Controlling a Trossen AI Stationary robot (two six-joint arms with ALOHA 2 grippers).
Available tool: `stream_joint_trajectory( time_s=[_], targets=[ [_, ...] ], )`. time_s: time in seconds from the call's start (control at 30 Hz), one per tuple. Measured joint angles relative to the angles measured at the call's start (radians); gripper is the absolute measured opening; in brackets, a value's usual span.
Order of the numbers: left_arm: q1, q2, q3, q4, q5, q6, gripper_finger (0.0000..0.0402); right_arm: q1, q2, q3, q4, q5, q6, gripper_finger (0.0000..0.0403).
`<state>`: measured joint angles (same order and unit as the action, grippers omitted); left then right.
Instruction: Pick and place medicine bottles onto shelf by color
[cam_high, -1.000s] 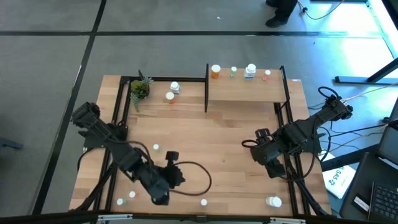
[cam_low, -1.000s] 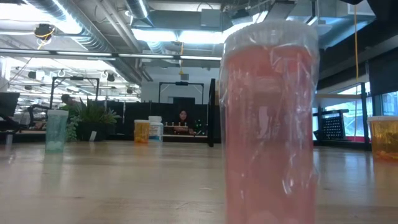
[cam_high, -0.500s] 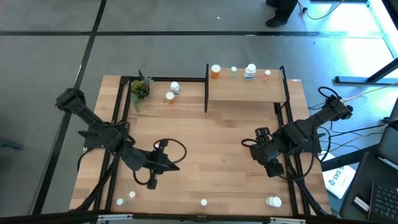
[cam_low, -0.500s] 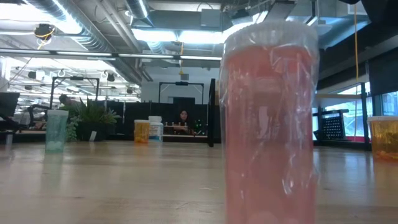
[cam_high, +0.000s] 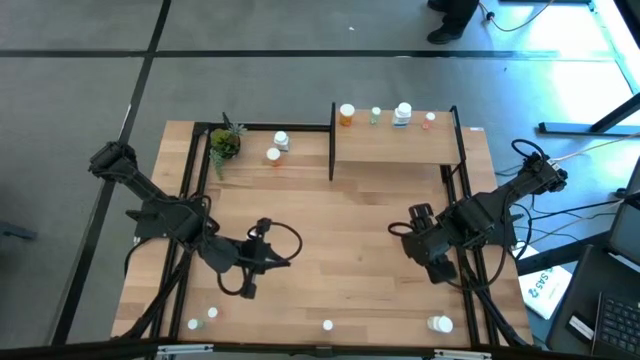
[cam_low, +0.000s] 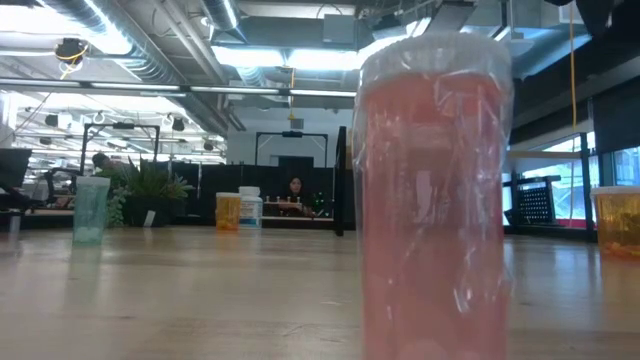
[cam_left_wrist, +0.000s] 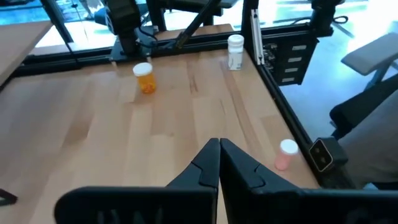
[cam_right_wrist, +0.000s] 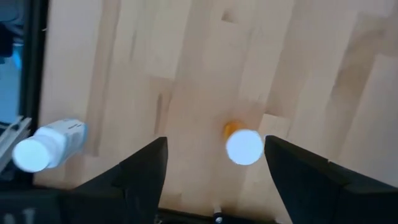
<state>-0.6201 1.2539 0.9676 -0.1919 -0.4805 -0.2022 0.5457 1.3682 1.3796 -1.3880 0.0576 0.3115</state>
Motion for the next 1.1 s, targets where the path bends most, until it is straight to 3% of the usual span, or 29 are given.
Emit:
stream_joint_trajectory(
  time_s=[0.47,0.73,1.1],
  targets=[
    [-0.001,0.0,0.0,-0.001,0.0,-0.004,0.0,0.0,0.0,-0.141,0.041,0.106,0.153,0.0269],
    [-0.001,0.001,0.0,-0.001,0.0,-0.004,0.0,0.0,0.0,-0.211,0.078,0.107,0.287,0.0269],
    [0.003,0.001,0.0,0.007,-0.009,0.0,0.0,0.0,0.0,-0.224,0.099,0.107,0.309,0.0269]
  ],
)
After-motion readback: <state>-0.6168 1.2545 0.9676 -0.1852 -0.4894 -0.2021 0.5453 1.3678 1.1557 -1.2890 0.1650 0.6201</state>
